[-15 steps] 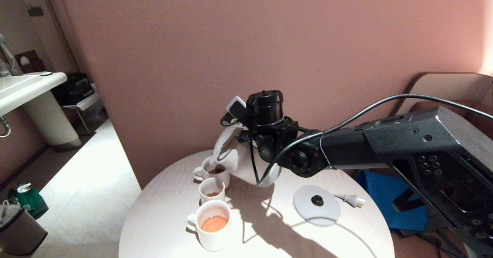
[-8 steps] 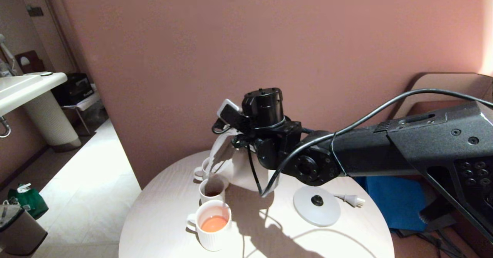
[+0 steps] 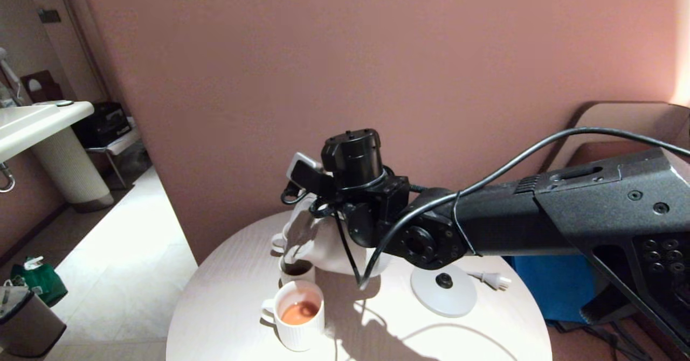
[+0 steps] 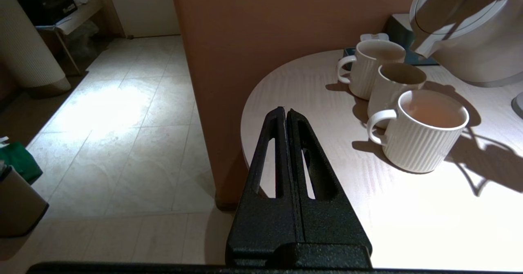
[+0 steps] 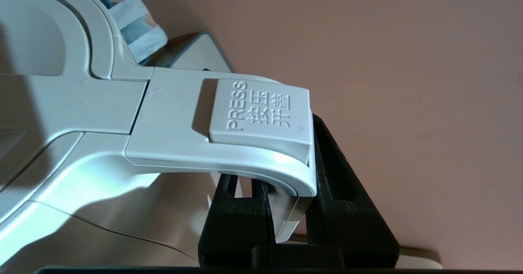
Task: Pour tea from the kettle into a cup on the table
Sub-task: Pour water into another cup
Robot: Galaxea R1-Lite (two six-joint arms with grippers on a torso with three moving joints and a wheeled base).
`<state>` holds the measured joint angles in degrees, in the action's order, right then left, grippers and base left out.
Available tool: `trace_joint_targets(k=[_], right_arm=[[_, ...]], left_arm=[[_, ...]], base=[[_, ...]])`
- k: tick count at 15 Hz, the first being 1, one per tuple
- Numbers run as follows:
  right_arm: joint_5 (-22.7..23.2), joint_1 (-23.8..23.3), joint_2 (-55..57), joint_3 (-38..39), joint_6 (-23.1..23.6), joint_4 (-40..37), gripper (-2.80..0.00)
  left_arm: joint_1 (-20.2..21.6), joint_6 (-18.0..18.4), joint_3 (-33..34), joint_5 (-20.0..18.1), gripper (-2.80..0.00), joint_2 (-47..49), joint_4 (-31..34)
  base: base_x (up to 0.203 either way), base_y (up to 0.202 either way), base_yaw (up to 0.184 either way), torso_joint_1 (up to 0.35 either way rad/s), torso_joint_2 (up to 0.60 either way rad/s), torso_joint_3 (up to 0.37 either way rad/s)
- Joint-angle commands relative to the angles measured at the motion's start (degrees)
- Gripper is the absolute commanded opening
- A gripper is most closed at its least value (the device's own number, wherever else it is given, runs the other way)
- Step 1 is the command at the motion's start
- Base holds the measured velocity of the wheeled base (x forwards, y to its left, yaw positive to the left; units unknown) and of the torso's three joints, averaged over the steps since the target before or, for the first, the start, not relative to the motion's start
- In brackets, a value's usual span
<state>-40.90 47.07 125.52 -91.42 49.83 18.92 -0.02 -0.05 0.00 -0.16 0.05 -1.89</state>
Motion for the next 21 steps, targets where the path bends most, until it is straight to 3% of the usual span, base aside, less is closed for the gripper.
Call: trace_joint_targets(k=[1,7,21], right_arm=[[-0.32,0.04,0.69,-0.25,0.53,0.15,-2.80],[-0.32,-1.01,2.44,-2.77,2.86,0.02,-2.80],[-0.32,-0.75,5.08,-7.02,14.48,-0.76,-2.80]], left_arm=[[-0.06,-0.03,0.00,-0.02,-2.80,0.04,-0.04],[0.01,-0.03,0.00,-0.02,-2.80,0.04,-0.04],[0.01,-0.03,0.00,-0.02,-2.80,0.04,-0.04]], base=[[0.000,0.000,0.000,0.000,0.00,0.000],[0.000,0.000,0.000,0.000,0.00,0.000],[0.000,0.000,0.000,0.000,0.00,0.000]])
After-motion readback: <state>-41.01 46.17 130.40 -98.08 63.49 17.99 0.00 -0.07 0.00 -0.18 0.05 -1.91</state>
